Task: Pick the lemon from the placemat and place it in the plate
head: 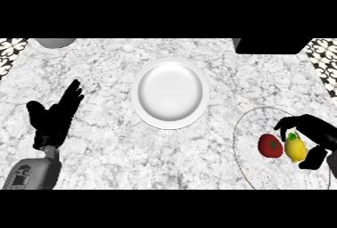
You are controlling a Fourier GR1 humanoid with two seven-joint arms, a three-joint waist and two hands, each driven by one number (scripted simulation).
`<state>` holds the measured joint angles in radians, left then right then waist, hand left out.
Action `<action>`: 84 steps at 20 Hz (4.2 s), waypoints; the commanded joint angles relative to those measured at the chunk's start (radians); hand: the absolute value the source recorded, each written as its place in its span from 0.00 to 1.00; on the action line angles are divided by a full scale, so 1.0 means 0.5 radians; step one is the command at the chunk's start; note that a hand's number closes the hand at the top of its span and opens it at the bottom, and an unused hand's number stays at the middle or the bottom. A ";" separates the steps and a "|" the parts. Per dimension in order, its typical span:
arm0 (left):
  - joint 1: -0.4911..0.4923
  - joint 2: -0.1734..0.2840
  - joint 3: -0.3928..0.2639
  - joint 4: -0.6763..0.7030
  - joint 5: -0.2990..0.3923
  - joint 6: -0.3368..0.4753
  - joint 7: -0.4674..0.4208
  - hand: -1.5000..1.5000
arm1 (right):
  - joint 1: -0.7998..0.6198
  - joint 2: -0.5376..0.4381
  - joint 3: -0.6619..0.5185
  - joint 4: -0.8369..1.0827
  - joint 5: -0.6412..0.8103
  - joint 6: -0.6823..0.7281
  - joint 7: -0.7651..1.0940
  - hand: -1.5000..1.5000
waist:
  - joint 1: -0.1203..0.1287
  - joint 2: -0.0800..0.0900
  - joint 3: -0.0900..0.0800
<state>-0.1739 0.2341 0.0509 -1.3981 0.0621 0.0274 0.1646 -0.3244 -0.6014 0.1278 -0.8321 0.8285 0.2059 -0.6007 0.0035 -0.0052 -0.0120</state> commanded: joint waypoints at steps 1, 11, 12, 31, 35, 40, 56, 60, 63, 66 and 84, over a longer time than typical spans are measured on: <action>-0.067 0.005 0.040 0.067 -0.008 -0.011 -0.014 0.50 | 0.134 0.095 -0.007 -0.041 0.003 -0.057 -0.038 1.00 | -0.013 0.010 0.024; 0.049 -0.016 -0.022 0.005 -0.020 -0.055 -0.021 0.50 | -0.084 0.852 0.306 -0.524 0.196 -0.277 0.494 1.00 | 0.087 -0.011 0.013; 0.006 0.007 -0.035 -0.015 -0.027 -0.078 -0.010 0.50 | -0.096 0.969 0.394 -0.537 0.245 -0.270 0.542 1.00 | 0.123 -0.014 0.013; -0.114 -0.018 -0.023 0.040 -0.052 -0.031 0.035 0.50 | -0.847 1.202 1.306 -1.006 0.285 -1.425 2.907 1.00 | 0.117 0.011 0.022; -0.043 -0.055 -0.052 -0.068 -0.051 -0.020 0.074 0.50 | -1.119 1.203 1.333 -0.724 0.141 -1.596 3.135 1.00 | 0.103 0.014 0.023; -0.066 -0.025 0.024 0.054 -0.053 -0.026 0.007 0.50 | -1.239 1.203 1.236 -0.360 0.005 -1.733 2.973 1.00 | 0.060 0.022 0.023; -0.063 -0.006 0.053 -0.076 -0.025 -0.078 0.087 0.50 | -1.239 1.203 0.671 0.475 -0.731 -1.327 1.697 0.00 | 0.066 0.033 0.025; -0.036 -0.027 0.048 0.008 -0.070 -0.065 -0.003 0.50 | -1.190 1.150 0.592 0.479 -0.702 -1.484 1.323 0.00 | 0.031 0.024 0.025; -0.066 -0.042 0.041 -0.023 -0.060 -0.045 0.073 0.50 | -1.215 1.202 0.607 0.169 -0.815 -1.606 1.242 0.00 | 0.041 0.020 0.027; -0.114 -0.050 0.040 -0.017 -0.059 -0.039 0.094 0.50 | -1.079 1.203 0.666 -0.179 -1.078 -1.559 1.061 0.00 | 0.034 0.010 0.028; -0.071 -0.048 0.108 0.152 -0.083 -0.100 -0.067 0.50 | -0.607 1.092 0.207 -0.510 -1.624 -0.849 0.927 0.00 | -0.013 0.010 0.024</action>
<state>-0.1911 0.2076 0.0926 -1.3915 0.0275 -0.0078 0.1769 -0.7264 -0.0435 0.2309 -1.0241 0.0029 -0.2505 -0.0875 0.0025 0.0002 0.0002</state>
